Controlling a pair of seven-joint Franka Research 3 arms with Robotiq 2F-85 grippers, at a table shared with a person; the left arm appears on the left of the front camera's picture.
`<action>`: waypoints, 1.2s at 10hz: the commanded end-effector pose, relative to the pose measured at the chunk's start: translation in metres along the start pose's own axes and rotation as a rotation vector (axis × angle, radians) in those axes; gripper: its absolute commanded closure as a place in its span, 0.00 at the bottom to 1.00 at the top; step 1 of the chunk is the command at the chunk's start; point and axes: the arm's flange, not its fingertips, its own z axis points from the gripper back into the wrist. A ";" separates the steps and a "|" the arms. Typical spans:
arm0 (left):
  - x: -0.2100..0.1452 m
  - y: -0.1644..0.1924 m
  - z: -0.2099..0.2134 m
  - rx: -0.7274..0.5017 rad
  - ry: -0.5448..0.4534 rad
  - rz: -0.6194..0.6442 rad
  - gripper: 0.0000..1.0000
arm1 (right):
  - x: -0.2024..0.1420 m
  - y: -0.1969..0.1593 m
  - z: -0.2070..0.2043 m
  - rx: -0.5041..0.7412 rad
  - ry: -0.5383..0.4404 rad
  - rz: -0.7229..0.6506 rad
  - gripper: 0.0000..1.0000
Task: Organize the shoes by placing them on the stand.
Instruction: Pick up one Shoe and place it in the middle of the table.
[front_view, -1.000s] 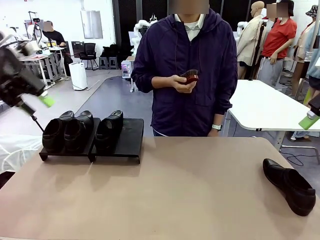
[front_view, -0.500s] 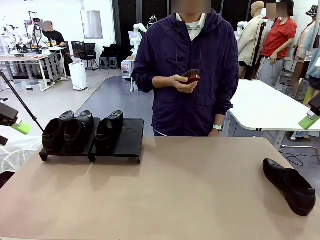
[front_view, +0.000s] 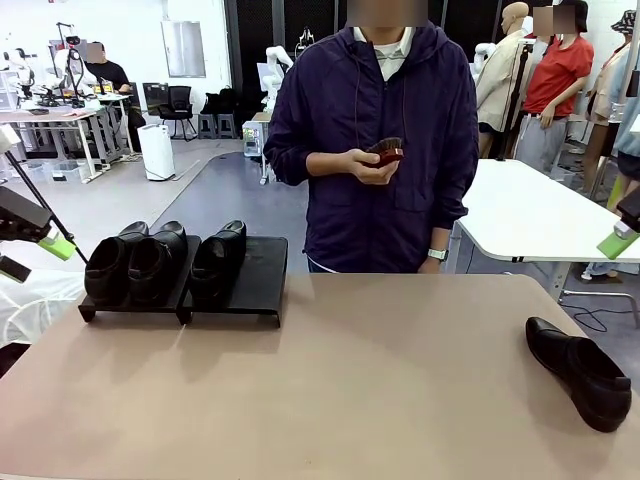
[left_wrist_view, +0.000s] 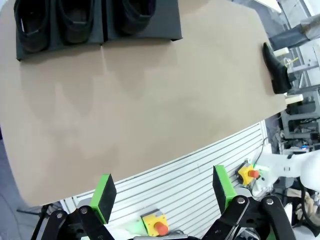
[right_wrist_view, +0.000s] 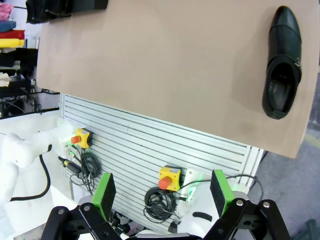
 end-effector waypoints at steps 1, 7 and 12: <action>-0.001 0.004 0.004 0.000 0.004 -0.012 0.00 | 0.001 0.000 0.002 0.018 -0.002 0.021 0.00; -0.001 0.004 0.004 0.000 0.004 -0.012 0.00 | 0.016 -0.015 -0.061 -0.423 -0.024 0.151 0.00; -0.001 0.004 0.004 0.000 0.004 -0.012 0.00 | 0.020 -0.012 -0.082 -0.440 0.061 0.129 0.00</action>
